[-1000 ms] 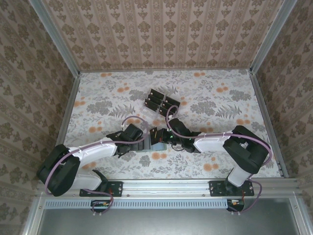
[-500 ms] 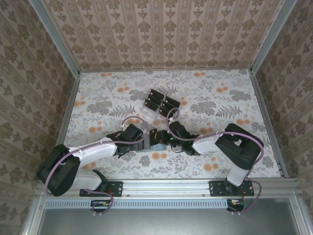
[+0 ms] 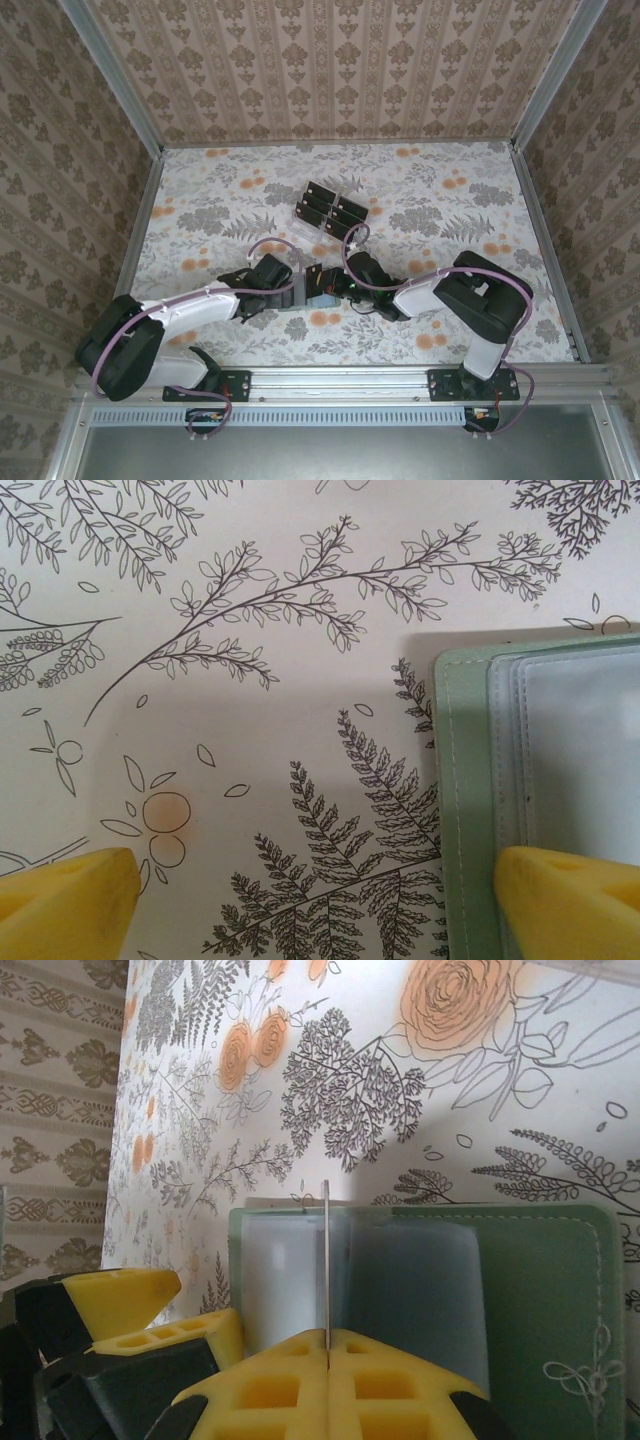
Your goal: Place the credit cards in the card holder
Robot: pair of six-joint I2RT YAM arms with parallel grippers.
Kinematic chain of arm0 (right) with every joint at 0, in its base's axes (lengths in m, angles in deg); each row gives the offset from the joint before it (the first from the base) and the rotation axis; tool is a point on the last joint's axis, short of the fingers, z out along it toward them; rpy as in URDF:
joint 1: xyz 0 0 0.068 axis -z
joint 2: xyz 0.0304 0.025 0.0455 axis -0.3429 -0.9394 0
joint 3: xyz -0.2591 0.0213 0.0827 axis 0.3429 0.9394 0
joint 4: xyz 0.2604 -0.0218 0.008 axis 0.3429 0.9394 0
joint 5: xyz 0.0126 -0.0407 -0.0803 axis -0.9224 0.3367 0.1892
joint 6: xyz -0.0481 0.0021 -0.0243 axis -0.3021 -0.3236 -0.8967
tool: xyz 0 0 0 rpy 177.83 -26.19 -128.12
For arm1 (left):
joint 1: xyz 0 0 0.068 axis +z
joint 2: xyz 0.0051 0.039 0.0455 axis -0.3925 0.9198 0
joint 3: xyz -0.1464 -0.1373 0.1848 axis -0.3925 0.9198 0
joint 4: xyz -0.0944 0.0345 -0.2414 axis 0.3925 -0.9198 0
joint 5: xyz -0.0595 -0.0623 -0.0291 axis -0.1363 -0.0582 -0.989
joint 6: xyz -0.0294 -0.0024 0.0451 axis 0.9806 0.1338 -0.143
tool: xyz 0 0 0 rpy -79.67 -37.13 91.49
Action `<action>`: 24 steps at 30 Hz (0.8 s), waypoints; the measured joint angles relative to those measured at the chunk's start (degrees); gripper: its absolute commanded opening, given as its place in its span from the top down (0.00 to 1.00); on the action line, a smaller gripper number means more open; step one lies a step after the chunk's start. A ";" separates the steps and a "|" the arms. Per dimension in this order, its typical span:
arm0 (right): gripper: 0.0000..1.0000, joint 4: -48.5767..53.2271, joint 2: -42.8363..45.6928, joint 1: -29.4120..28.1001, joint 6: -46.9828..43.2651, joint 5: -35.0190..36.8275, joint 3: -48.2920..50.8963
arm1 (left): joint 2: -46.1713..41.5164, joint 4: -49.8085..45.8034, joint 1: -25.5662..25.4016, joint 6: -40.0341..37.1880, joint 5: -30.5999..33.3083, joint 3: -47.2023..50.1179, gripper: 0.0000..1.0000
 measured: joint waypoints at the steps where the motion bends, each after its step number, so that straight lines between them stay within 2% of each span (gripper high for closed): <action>1: 1.00 -0.35 -0.20 0.00 0.15 0.00 0.07 | 0.00 0.00 0.00 0.00 0.00 0.00 0.00; 24: 1.00 -5.81 -2.23 -0.81 2.91 0.00 1.77 | 0.00 0.46 0.00 0.44 0.00 0.31 0.00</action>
